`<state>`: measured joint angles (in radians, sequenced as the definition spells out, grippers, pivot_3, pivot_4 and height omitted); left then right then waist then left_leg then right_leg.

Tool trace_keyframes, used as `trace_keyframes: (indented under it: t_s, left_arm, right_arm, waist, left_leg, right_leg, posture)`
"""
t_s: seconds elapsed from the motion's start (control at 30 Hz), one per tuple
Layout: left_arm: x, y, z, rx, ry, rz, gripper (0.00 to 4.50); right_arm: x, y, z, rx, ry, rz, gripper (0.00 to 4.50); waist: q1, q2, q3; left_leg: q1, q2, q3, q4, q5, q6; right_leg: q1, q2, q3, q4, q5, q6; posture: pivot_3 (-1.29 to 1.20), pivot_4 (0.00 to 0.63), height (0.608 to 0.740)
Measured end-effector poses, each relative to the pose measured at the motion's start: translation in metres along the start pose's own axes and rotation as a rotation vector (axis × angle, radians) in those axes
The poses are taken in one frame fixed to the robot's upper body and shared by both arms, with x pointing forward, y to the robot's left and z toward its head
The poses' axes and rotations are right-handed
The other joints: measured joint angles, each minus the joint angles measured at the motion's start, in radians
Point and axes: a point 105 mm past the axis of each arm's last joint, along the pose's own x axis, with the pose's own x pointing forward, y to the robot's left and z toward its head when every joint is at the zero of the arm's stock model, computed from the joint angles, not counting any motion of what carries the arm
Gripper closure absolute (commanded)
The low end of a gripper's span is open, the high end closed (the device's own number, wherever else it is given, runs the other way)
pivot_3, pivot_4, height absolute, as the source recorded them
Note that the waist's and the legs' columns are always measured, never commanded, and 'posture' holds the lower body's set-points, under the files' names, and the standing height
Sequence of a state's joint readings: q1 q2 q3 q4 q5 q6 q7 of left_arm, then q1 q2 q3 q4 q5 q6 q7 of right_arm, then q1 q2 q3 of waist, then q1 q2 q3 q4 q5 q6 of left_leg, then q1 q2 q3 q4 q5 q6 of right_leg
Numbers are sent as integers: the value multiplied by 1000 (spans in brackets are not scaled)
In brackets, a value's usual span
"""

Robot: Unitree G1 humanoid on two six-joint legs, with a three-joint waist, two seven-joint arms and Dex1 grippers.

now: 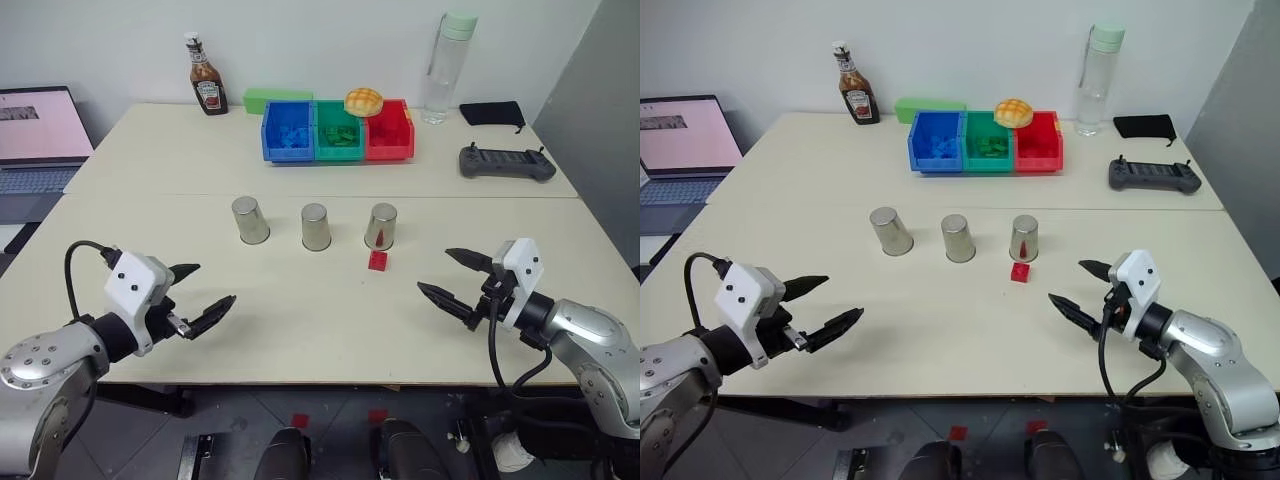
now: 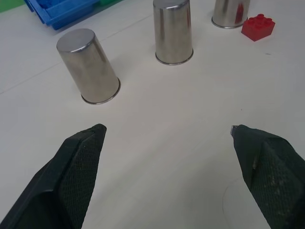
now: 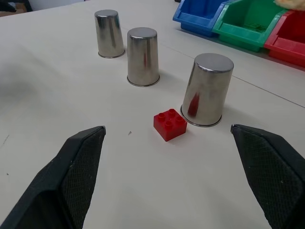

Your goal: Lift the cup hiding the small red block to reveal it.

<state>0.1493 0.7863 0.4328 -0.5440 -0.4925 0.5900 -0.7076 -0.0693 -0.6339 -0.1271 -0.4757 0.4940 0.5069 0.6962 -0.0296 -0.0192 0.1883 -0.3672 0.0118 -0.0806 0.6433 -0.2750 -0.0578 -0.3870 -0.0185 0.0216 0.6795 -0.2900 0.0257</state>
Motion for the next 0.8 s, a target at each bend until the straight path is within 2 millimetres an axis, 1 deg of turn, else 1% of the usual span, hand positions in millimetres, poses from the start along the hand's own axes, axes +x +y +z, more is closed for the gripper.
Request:
trace_keyframes:
  t_s: [0.37, 0.8]
  left_arm:
    - [3, -5, 1, -26, -6, -25, 0]
    - [2, -5, -1, -29, -8, -35, 0]
  right_arm:
    - [-2, 0, -2, 6, 6, -4, 10]
    - [-2, 1, -2, 7, 6, 10, 10]
  waist:
    - [0, 0, 0]
    - [0, 0, 0]
  left_leg:
    - [0, 0, 0, 0, 0, 0]
    - [0, 0, 0, 0, 0, 0]
  right_leg:
    - [0, 0, 0, 0, 0, 0]
    - [0, 0, 0, 0, 0, 0]
  posture:
    - [0, 150, 740]
    - [0, 150, 740]
